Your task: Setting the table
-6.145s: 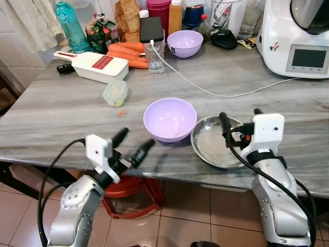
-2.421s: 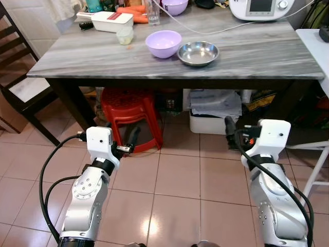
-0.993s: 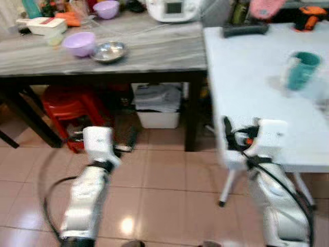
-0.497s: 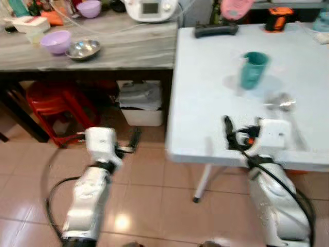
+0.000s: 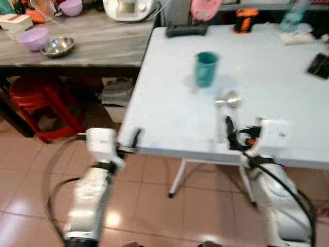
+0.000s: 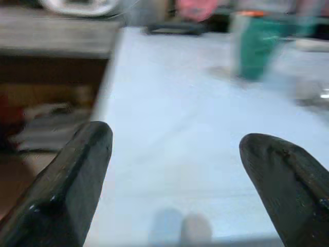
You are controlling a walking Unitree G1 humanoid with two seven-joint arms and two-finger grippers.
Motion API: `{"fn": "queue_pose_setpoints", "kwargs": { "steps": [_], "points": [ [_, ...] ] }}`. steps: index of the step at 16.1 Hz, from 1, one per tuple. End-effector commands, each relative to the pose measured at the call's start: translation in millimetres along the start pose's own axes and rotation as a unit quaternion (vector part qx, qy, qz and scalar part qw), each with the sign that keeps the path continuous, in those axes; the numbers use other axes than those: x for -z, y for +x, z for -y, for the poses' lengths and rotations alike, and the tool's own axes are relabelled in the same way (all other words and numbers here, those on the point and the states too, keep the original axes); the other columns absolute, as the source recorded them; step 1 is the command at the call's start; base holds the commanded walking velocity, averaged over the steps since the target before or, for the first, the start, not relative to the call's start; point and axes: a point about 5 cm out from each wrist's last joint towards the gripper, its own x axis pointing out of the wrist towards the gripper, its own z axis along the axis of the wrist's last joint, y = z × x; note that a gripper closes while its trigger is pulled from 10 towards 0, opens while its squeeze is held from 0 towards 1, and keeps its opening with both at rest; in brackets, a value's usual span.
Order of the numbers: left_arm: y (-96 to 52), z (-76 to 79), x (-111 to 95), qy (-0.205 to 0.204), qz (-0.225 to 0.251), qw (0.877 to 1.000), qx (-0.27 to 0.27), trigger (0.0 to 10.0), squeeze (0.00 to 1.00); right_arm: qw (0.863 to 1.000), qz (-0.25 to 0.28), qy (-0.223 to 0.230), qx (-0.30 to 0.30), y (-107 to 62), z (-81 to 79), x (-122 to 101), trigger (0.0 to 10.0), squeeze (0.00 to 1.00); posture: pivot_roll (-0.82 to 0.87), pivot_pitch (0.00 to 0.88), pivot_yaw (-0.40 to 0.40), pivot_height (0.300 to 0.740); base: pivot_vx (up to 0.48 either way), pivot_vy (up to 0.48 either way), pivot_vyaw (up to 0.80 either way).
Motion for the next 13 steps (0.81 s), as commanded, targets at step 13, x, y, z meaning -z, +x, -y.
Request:
{"fn": "queue_pose_setpoints", "kwargs": {
  "steps": [13],
  "points": [
    [-2.6,-6.5,-5.3,-0.019,0.011,1.0,0.021,10.0,0.0,1.0,0.013,0.003,-0.013,-0.2,-7.5,-5.0,10.0,0.0,-0.1,0.133,0.09,0.74,0.0,0.0,0.07]
  ]
}}
